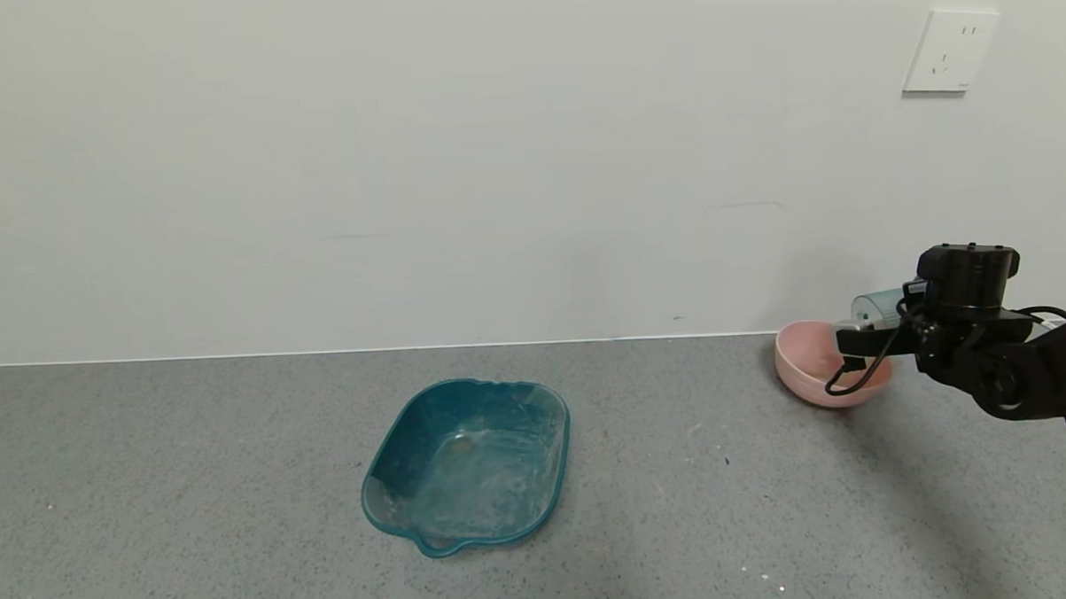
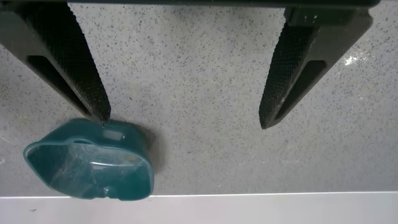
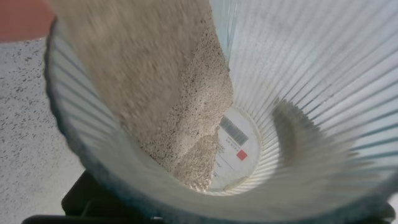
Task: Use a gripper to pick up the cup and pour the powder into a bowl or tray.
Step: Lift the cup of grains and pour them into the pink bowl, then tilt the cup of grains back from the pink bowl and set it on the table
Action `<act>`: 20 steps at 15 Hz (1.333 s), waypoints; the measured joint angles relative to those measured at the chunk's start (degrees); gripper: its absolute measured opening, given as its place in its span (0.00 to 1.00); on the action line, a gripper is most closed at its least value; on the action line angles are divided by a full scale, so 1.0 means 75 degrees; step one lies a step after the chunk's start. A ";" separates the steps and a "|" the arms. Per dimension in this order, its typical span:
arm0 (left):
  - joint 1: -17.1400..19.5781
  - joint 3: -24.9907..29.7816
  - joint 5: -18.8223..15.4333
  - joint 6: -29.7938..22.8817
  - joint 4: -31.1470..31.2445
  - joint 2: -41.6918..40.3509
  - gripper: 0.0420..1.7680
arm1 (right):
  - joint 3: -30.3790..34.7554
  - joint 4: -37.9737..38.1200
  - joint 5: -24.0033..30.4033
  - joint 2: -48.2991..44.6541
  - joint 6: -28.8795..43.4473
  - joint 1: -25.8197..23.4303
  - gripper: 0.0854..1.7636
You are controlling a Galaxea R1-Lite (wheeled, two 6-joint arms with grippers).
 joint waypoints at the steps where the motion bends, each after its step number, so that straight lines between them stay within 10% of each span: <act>1: 0.0000 0.0000 0.0000 0.0000 0.0000 0.0000 0.97 | 0.0003 0.0000 0.0000 0.0000 -0.0002 0.0010 0.74; 13: 0.0000 0.0000 0.0000 0.0000 0.0000 0.0000 0.97 | 0.0052 0.0029 0.0088 -0.0213 0.0109 -0.0115 0.74; 20: 0.0000 0.0000 0.0000 0.0000 0.0000 0.0000 0.97 | 0.0668 0.0150 0.0307 -0.0632 0.2014 -0.0224 0.74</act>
